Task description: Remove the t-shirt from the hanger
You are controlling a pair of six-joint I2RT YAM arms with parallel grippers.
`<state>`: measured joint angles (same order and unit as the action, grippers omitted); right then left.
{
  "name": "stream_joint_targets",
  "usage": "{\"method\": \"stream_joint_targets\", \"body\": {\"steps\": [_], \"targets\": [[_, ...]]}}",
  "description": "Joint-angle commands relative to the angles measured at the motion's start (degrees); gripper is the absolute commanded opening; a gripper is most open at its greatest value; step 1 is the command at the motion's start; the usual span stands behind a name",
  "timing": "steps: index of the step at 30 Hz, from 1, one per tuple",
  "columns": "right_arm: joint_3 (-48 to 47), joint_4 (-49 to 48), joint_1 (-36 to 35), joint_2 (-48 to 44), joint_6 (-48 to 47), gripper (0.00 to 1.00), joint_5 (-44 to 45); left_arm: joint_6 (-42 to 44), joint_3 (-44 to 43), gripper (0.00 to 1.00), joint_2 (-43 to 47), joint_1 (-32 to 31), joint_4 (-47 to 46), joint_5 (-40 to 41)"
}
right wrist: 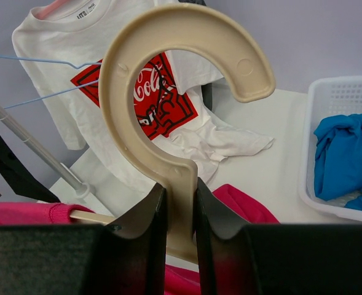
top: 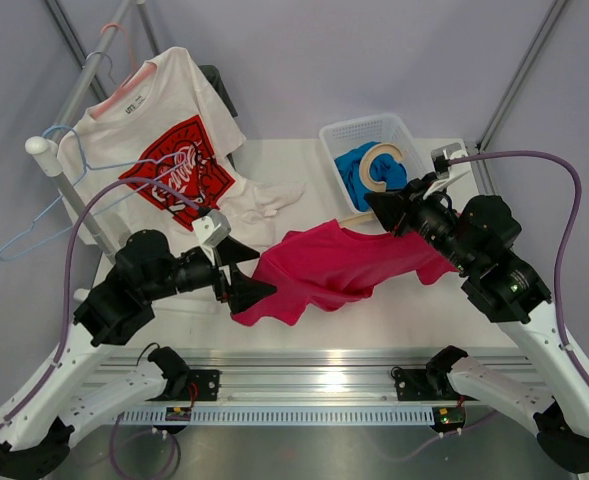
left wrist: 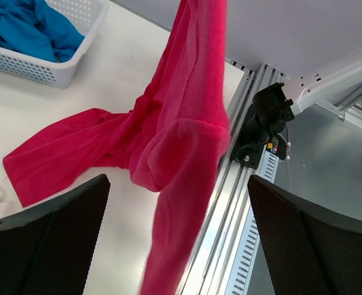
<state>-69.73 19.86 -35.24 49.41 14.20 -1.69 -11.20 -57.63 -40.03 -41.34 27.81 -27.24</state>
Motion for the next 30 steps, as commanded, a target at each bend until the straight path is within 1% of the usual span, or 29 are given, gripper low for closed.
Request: {"method": "stream_joint_targets", "body": {"steps": [1, 2, 3, 4, 6, 7, 8, 11, 14, 18, 19, 21, 22, 24, 25, 27, 30], "targets": [[-1.55, -2.28, 0.09, -0.98, 1.27, 0.00, -1.82, 1.97, -0.12, 0.91, -0.66, 0.03, -1.26, -3.43], [-1.46, -2.45, 0.09, -0.98, 1.27, 0.00, -1.65, 1.97, 0.58, 0.85, -0.66, 0.03, -1.53, -4.39], [-1.37, -2.54, 0.18, -0.98, 1.27, 0.00, -1.38, 1.97, 0.76, 0.75, -0.75, 0.03, -1.79, -4.83], [-1.46, -2.54, 0.09, -0.89, 1.19, 0.00, -1.03, 1.89, 1.02, 0.50, -0.75, 0.03, -1.97, -5.01], [-1.81, -2.19, 0.09, -0.80, 0.83, 0.00, 1.24, 2.06, 1.72, 0.30, -0.58, 0.03, -1.97, -4.57], [-2.42, -1.58, 0.18, -0.72, 0.22, 0.00, 5.17, 2.06, 1.99, 0.00, -0.05, 0.03, -1.80, -3.96], [-2.77, -1.23, 0.18, -0.63, -0.13, 0.00, 6.95, 1.71, 2.51, 0.00, 0.30, 0.03, -1.54, -1.09], [-4.61, -0.35, 0.09, -0.19, -1.45, 0.00, 13.63, 1.19, 3.31, 0.00, 1.53, 0.03, -1.10, 2.44], [-4.71, -1.31, 0.18, -0.54, -1.01, 0.00, 16.19, 0.48, 3.13, 0.00, 1.45, 0.03, -0.39, 6.84], [-4.09, -3.42, 0.18, -2.12, 0.39, 0.00, 22.76, -1.89, 2.78, 0.00, 1.45, 0.03, 0.83, 12.20], [-3.92, -3.60, 0.09, -2.99, 0.48, 0.00, 24.01, -2.42, 2.70, 0.00, 1.62, 0.03, 1.27, 15.35], [-3.66, -4.21, 0.09, -3.70, 0.57, 0.00, 26.99, -3.38, 2.34, 0.00, 2.24, 0.03, 2.85, 18.96], [-3.74, -4.13, 0.18, -4.40, 0.48, 0.00, 28.05, -3.56, 1.99, 0.00, 2.76, 0.03, 3.47, 22.55], [-3.74, -4.21, 0.09, -4.93, -0.13, 0.00, 30.33, -4.35, 1.38, 0.00, 3.03, 0.03, 5.67, 25.74], [-3.83, -4.21, 0.09, -5.46, -0.39, 0.00, 30.96, -4.70, 0.42, 0.00, 3.03, 0.03, 6.63, 28.80], [-3.83, -4.04, 0.09, -5.99, -1.01, 0.00, 32.62, -5.84, -0.47, 0.00, 2.59, 0.03, 9.00, 31.97], [-4.35, -2.64, 0.09, -6.08, -1.10, 0.00, 34.82, -7.08, -0.91, 0.00, 2.59, 0.03, 10.15, 34.71]]}}
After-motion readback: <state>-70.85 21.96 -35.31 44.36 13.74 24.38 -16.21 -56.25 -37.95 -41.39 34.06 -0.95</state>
